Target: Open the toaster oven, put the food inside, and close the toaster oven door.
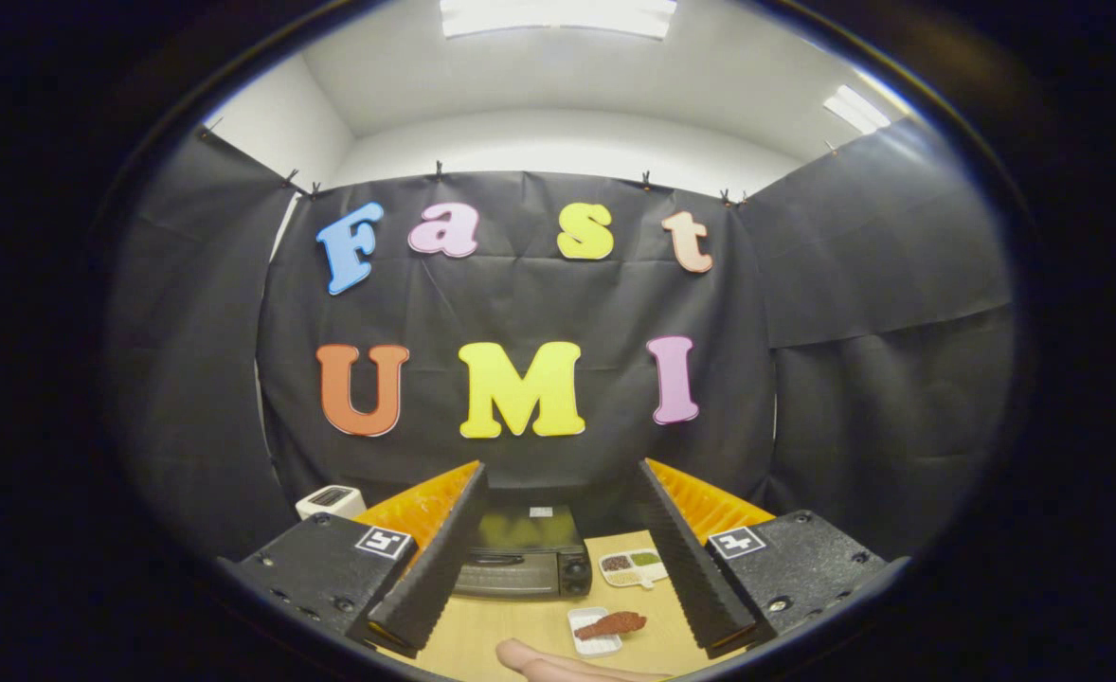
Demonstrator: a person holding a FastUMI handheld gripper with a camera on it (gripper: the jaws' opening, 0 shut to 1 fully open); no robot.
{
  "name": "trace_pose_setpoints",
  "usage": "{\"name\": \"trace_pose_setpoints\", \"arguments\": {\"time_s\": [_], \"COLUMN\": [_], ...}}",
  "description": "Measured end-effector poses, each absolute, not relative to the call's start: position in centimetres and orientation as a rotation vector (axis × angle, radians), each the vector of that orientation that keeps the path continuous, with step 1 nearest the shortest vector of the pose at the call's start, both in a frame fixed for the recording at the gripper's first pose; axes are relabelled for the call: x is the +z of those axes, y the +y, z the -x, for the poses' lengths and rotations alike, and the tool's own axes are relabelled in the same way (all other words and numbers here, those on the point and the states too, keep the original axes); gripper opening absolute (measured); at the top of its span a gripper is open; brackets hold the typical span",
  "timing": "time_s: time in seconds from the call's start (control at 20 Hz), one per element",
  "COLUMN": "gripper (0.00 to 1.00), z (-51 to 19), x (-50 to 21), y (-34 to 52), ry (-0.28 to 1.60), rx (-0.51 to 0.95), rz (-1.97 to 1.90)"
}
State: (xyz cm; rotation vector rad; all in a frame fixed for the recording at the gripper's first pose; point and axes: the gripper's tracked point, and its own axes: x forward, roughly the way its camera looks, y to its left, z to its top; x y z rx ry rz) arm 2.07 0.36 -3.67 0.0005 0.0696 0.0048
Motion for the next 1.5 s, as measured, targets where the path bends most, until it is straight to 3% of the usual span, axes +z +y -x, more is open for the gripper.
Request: {"name": "trace_pose_setpoints", "arguments": {"time_s": [0.3, 0.65, 1.05, 1.3, 1.5], "gripper": [0.99, 0.99, 0.99, 0.99, 1.00], "z": [-6.4, -16.3, -23.1, -23.9, -24.3], "x": [-8.5, -19.0, -32.2, -35.4, -35.4], "y": [3.4, 9.6, 12.0, 13.3, 12.8], "ry": [0.145, 0.324, 0.644, 0.746, 0.726], "rx": [-0.002, 0.059, 0.043, 0.086, 0.088], "rz": [0.052, 0.094, 0.115, 0.029, 0.006]}}
